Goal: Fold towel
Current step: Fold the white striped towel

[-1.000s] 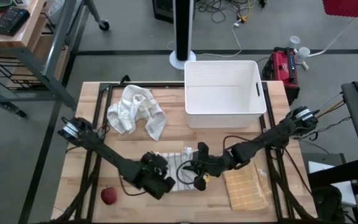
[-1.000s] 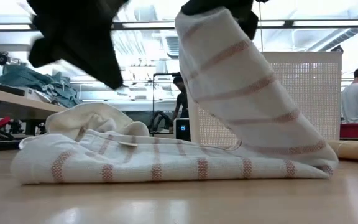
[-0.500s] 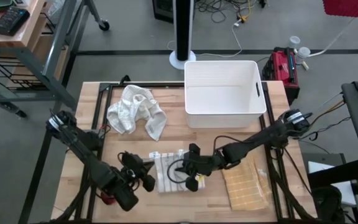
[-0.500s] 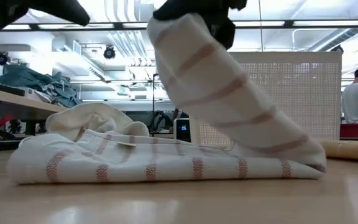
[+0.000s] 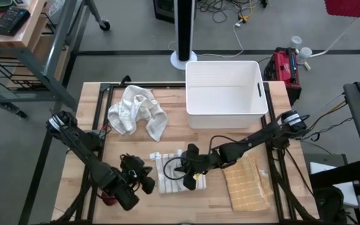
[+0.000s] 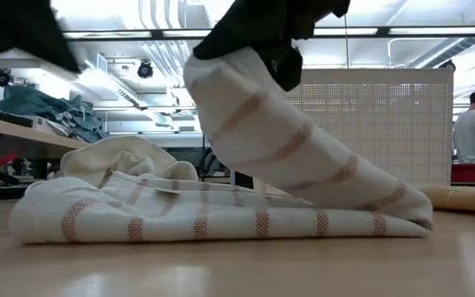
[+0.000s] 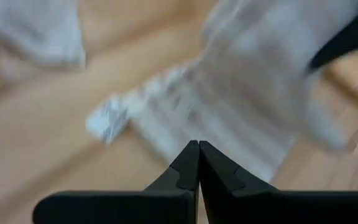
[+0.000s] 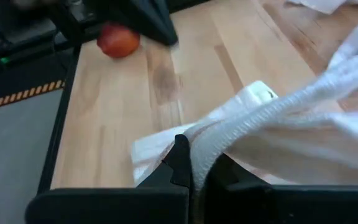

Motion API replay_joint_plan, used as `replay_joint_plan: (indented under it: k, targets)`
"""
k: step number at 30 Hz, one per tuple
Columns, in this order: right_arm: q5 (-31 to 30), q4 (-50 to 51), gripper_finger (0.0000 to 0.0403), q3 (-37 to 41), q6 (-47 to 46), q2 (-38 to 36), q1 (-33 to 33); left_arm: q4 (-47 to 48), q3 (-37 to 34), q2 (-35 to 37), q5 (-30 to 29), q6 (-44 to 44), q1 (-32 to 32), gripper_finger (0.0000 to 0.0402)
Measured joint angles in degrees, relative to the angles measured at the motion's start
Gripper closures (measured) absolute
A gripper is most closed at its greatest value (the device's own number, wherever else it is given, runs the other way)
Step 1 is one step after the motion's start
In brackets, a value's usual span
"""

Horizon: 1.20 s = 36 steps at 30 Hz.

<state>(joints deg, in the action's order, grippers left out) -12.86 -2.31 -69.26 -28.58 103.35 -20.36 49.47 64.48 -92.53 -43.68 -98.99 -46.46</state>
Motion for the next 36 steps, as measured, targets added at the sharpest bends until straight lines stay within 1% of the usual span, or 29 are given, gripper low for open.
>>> replay_joint_plan:
  k: [4, 6, 9, 12, 13, 16, 18, 24, 32, 36]
  targets:
    - [1.5, -0.5, 0.0403, -0.9, 0.1, 1.3, 0.3, -7.5, -6.1, -1.6, 6.2, -2.7, 0.0, 0.0401]
    - [2.5, -1.9, 0.0403, -1.9, 0.1, 2.4, 0.4, -13.5, -9.1, -2.3, 7.2, -3.2, 0.0, 0.0401]
    - [3.0, -1.1, 0.0403, -3.4, 0.1, 3.8, 0.6, -20.7, -12.9, -3.6, 8.7, -3.6, 0.3, 0.0401]
    - [4.1, -1.0, 0.0403, -5.0, 0.1, 5.1, 0.9, -27.5, -15.2, -5.2, 8.7, -3.6, 0.4, 0.0401]
    - [4.4, -1.2, 0.0403, -5.5, 0.1, 5.7, 1.0, -28.4, -15.8, -5.5, 8.7, -3.6, 0.4, 0.0401]
    - [4.8, -1.0, 0.0403, -7.2, 0.1, 7.6, 1.1, -30.1, -16.1, -6.8, 8.5, -3.6, 0.4, 0.0401]
    - [5.7, -0.7, 0.0403, -8.4, 0.1, 8.9, 1.4, -29.6, -16.2, -6.8, 7.7, -3.7, 0.4, 0.0401]
    - [6.0, -0.2, 0.0403, -10.3, -0.3, 11.6, 2.0, -30.0, -15.1, -6.1, 2.9, -2.2, 0.0, 0.0401]
    - [6.6, -0.1, 0.0401, -11.4, -0.6, 13.5, 2.9, -30.0, -14.3, -6.1, 2.6, -1.4, -0.4, 0.0401]
    - [6.9, -0.7, 0.0377, -11.3, -0.3, 13.5, 2.9, -30.2, -14.3, -6.1, 2.6, -1.4, -0.4, 0.0401]
